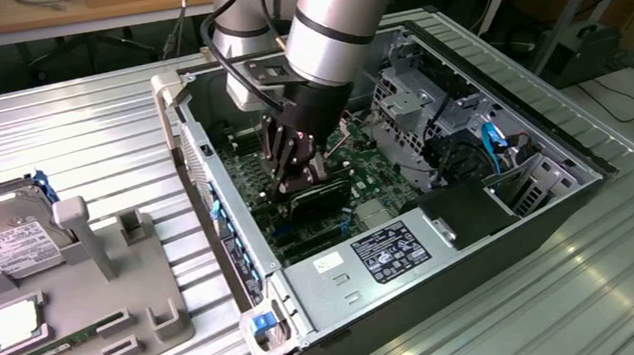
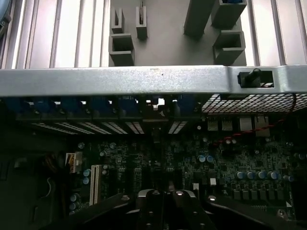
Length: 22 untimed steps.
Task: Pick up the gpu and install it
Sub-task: 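Press down on the gpu until it lock into place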
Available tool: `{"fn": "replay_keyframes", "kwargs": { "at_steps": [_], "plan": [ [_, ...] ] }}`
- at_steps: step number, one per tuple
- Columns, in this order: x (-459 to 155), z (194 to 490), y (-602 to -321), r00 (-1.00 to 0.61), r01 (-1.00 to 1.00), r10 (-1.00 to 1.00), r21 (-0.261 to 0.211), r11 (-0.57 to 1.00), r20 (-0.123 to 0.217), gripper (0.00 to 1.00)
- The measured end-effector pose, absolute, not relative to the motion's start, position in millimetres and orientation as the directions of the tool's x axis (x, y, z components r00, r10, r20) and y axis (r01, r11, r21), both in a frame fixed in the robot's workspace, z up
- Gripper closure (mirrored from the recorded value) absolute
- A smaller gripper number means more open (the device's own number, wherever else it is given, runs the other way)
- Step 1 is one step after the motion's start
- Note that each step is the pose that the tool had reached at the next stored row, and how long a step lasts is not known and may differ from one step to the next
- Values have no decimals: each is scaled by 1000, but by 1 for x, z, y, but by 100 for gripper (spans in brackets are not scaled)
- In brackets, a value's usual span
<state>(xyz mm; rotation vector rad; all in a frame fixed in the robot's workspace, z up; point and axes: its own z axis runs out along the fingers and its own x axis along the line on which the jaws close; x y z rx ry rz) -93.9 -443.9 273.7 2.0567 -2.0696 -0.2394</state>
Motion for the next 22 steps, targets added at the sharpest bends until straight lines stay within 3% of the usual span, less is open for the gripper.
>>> {"fn": "replay_keyframes", "kwargs": {
  "at_steps": [11, 22],
  "plan": [
    [-94, 274, -436, -6, -984, -997, 179, 21, 82, 89],
    [-101, 273, -433, -7, -985, -995, 171, 24, 104, 89]
  ]
}}
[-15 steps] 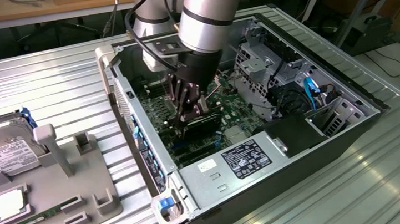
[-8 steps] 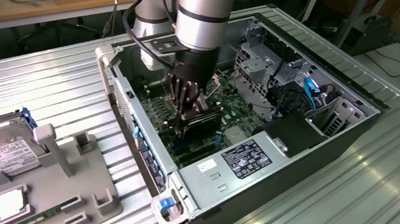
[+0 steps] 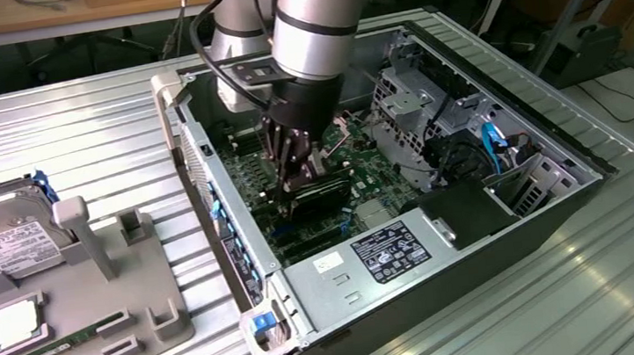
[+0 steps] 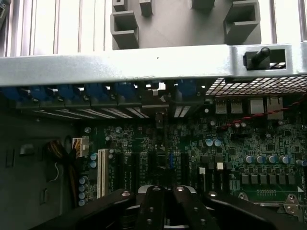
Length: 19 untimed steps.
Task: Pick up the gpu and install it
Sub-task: 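Press down on the gpu until it lock into place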
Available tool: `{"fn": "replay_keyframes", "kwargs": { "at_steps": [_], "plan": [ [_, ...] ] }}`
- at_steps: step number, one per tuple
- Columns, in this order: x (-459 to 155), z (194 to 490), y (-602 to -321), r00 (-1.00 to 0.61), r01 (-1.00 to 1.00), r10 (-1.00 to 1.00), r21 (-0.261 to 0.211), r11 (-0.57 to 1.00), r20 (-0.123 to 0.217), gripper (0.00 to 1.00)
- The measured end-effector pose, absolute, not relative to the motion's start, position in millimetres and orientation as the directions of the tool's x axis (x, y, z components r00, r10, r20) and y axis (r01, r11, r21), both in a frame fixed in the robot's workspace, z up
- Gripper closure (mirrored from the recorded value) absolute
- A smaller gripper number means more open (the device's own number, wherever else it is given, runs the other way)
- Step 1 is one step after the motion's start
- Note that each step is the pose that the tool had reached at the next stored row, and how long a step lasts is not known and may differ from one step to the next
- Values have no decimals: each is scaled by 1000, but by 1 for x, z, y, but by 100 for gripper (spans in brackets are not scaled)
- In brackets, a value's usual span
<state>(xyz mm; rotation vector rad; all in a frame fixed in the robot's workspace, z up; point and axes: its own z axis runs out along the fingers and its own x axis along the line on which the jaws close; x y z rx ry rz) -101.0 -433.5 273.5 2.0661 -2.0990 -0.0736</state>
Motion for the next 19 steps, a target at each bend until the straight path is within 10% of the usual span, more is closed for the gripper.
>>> {"fn": "replay_keyframes", "kwargs": {
  "at_steps": [19],
  "plan": [
    [-108, 270, -428, -9, -988, -994, 149, 26, 109, 89]
  ]
}}
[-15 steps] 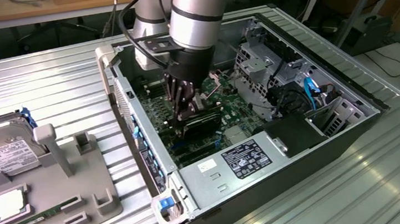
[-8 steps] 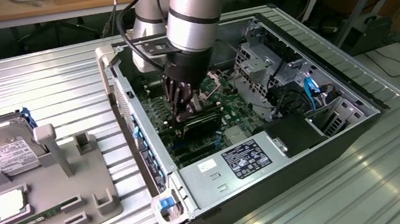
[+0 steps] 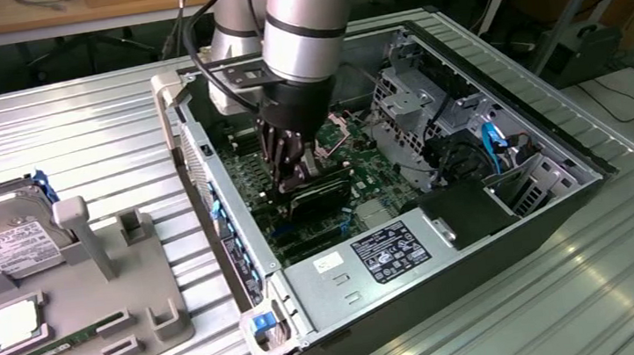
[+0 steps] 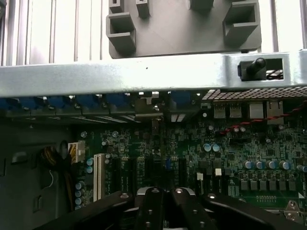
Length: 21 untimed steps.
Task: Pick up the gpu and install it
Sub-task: 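Press down on the gpu until it lock into place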
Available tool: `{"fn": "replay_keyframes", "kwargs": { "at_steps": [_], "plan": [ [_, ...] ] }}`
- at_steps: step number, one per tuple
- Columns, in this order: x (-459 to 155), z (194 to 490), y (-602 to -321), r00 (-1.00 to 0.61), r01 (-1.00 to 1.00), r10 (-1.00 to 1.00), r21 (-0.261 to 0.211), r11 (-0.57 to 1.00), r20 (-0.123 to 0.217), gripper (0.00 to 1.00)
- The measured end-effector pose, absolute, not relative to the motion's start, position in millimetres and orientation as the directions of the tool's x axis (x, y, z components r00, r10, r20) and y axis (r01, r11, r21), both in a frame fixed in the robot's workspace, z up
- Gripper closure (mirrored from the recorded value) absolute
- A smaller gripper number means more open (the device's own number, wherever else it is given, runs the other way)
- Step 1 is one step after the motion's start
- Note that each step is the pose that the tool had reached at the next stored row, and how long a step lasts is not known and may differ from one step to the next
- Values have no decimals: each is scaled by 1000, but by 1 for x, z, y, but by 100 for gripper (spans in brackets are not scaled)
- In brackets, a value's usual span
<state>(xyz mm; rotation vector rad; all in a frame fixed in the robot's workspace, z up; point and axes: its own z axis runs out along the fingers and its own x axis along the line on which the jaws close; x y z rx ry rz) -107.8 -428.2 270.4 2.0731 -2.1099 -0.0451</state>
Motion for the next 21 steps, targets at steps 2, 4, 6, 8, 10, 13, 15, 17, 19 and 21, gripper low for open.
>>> {"fn": "replay_keyframes", "kwargs": {
  "at_steps": [2, 4, 6, 8, 10, 13, 15, 17, 19, 21],
  "plan": [
    [-108, 276, -427, -10, -989, -994, 142, 26, 110, 89],
    [-108, 280, -425, -12, -992, -994, 127, 26, 110, 89],
    [-108, 280, -424, -13, -993, -994, 116, 26, 110, 89],
    [-108, 280, -424, -12, -993, -994, 111, 25, 110, 89],
    [-108, 280, -424, -9, -994, -994, 109, 21, 110, 89],
    [-108, 280, -424, 3, -994, -994, 109, 9, 110, 89],
    [-108, 280, -424, 18, -994, -994, 109, -6, 110, 89],
    [-108, 280, -424, 34, -994, -993, 109, -22, 110, 89],
    [-108, 280, -424, 49, -993, -993, 109, -37, 110, 89],
    [-108, 279, -424, 59, -993, -992, 109, -47, 110, 89]
  ]
}}
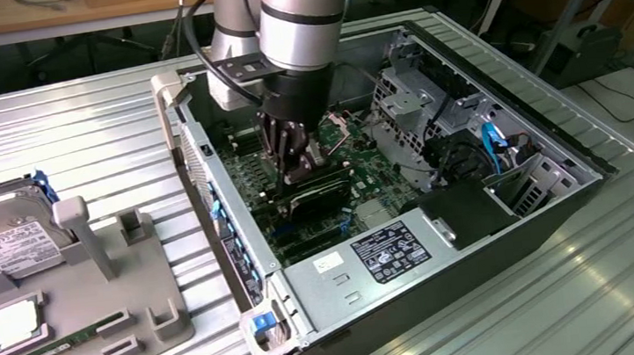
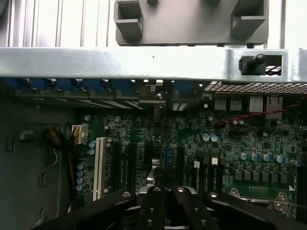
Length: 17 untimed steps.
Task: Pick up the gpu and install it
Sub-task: 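Press down on the gpu until it lock into place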
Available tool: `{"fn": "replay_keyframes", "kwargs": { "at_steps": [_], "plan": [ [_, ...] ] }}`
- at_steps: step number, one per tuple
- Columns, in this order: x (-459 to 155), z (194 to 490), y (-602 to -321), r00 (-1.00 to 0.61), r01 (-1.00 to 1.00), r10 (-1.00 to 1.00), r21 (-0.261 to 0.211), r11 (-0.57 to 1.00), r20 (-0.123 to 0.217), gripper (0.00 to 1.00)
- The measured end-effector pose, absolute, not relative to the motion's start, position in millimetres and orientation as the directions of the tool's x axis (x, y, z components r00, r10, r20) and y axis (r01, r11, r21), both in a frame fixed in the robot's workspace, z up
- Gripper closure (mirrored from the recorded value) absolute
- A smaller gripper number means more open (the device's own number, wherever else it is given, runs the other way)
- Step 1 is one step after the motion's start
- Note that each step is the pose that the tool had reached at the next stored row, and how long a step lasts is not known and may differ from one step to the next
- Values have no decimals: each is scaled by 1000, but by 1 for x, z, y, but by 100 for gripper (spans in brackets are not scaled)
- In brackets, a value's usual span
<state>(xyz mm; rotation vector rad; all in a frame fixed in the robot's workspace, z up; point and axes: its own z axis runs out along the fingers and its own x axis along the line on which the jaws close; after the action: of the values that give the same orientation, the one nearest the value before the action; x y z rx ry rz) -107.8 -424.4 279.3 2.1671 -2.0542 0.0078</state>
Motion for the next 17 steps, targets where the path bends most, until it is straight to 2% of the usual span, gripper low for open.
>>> {"fn": "replay_keyframes", "kwargs": {
  "at_steps": [14, 17],
  "plan": [
    [-110, 272, -424, 80, -992, -990, 109, -68, 114, 89],
    [-110, 274, -424, 81, -993, -990, 97, -70, 115, 89]
  ]
}}
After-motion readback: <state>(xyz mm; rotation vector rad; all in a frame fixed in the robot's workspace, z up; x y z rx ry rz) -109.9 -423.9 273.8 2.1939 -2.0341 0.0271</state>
